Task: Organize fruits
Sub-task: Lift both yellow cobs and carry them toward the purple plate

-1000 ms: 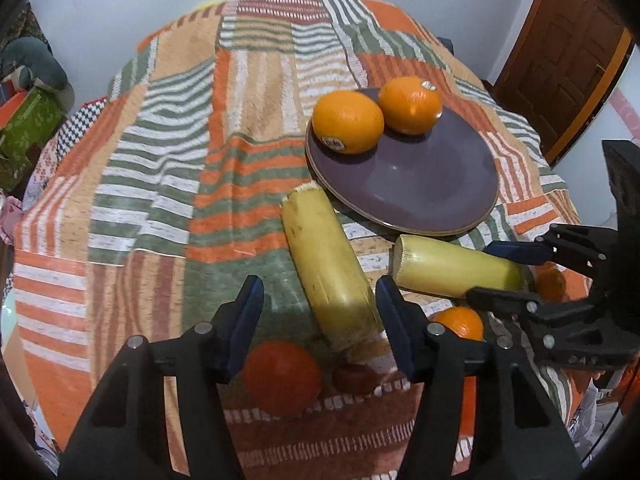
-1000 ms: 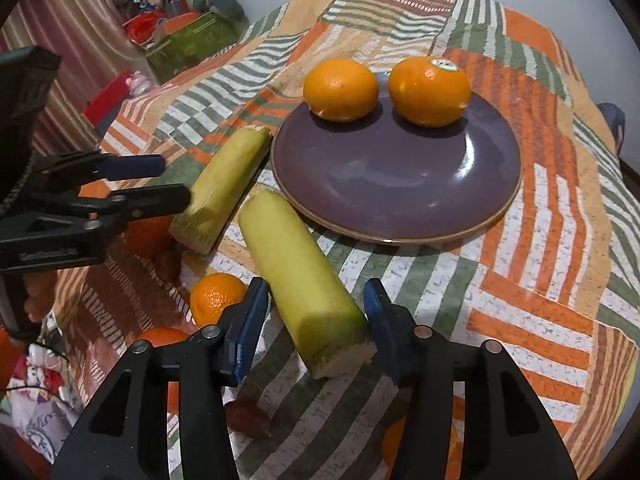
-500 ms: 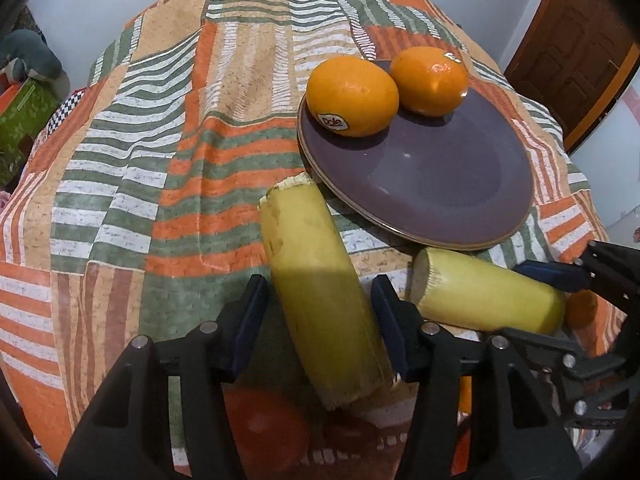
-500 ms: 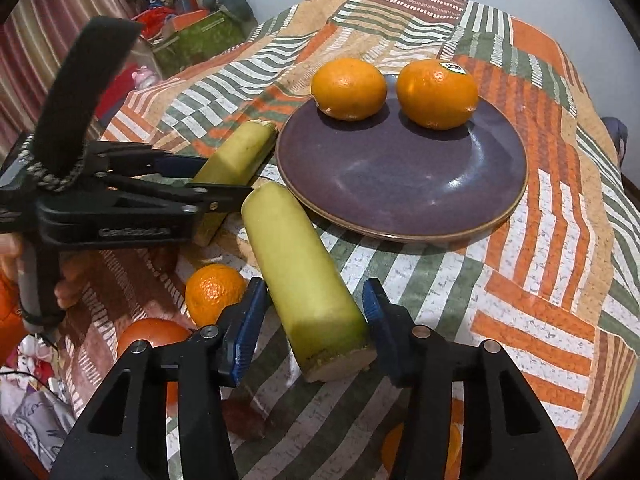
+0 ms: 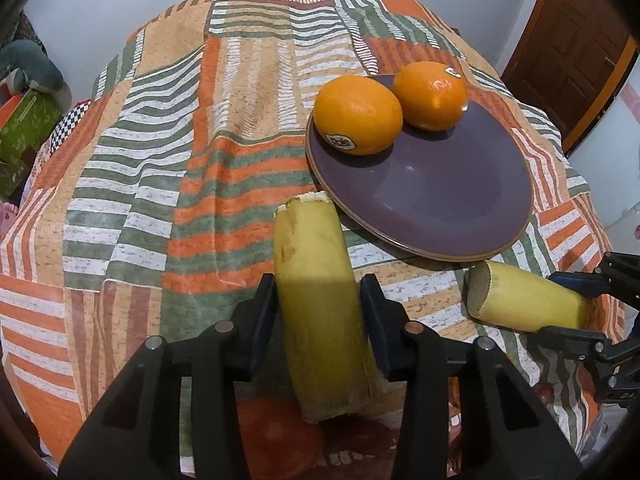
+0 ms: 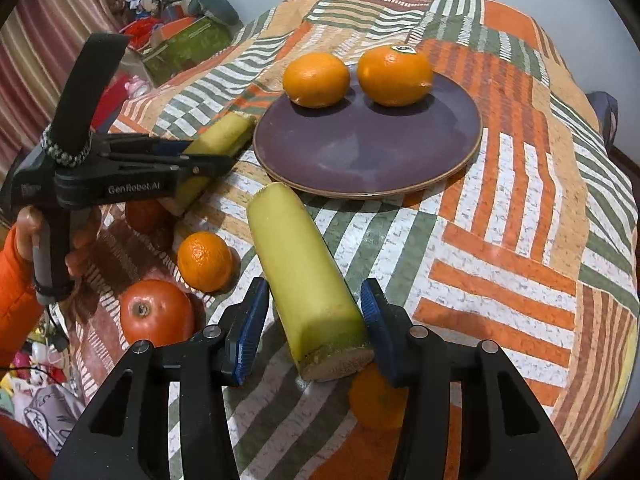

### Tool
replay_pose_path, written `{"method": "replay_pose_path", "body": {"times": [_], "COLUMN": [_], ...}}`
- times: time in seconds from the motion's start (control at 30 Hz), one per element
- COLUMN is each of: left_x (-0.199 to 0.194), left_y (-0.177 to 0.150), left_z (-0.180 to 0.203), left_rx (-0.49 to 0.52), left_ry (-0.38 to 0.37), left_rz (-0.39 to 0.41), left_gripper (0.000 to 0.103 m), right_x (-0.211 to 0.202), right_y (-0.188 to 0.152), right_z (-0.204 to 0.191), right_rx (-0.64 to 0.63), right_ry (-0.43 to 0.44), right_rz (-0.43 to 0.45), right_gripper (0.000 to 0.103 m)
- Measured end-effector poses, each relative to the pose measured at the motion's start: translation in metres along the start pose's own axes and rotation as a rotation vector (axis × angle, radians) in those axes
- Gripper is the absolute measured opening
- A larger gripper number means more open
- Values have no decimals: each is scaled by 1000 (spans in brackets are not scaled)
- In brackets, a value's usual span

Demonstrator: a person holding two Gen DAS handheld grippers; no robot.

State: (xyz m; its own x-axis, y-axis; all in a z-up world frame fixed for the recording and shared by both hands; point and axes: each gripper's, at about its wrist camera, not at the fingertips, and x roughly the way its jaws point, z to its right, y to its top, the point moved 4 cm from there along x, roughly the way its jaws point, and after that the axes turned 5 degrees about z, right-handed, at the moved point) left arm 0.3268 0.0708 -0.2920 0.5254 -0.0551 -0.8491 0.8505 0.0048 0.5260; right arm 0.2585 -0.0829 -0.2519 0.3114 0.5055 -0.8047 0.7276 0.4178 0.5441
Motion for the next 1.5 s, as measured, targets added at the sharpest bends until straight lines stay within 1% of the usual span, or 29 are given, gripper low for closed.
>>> {"method": "replay_pose_path", "body": {"times": [0.1, 0.2, 0.33, 0.43, 0.63, 0.7, 0.77, 0.87, 1.17, 1.4, 1.5], "left_x": [2, 6, 12, 16, 16, 14, 8, -8, -55, -74, -76], "left_y": [2, 2, 2, 3, 4, 5, 6, 9, 19, 28, 31], "left_z": [-2, -1, 3, 2, 0, 0, 2, 7, 21, 34, 40], "left_rx": [-9, -3, 18, 11, 3, 5, 2, 11, 38, 50, 60], "left_ry": [4, 11, 26, 24, 21, 23, 16, 12, -3, -25, -33], "left_rz": [-8, -20, -27, -29, -11, -6, 7, 45, 141, 181, 186], "left_gripper": [42, 43, 43, 43, 42, 41, 41, 40, 39, 39, 39], "right_x": [4, 9, 22, 33, 35, 33, 29, 19, -32, -44, -45], "right_y": [4, 10, 19, 23, 22, 21, 20, 19, 29, 47, 51], "right_z": [-3, -6, -14, -19, -21, -21, -23, -25, -16, 0, 8], "right_rx": [-10, -31, -79, -107, -119, -105, -97, -96, -42, 13, 40], "right_ry": [-2, -1, -2, 1, -9, -7, -2, -5, -37, -65, -66], "right_rz": [-15, -13, -22, -32, -6, 2, 8, 29, 158, 215, 230], "right_gripper": [46, 47, 47, 47, 44, 43, 39, 37, 34, 33, 33]}}
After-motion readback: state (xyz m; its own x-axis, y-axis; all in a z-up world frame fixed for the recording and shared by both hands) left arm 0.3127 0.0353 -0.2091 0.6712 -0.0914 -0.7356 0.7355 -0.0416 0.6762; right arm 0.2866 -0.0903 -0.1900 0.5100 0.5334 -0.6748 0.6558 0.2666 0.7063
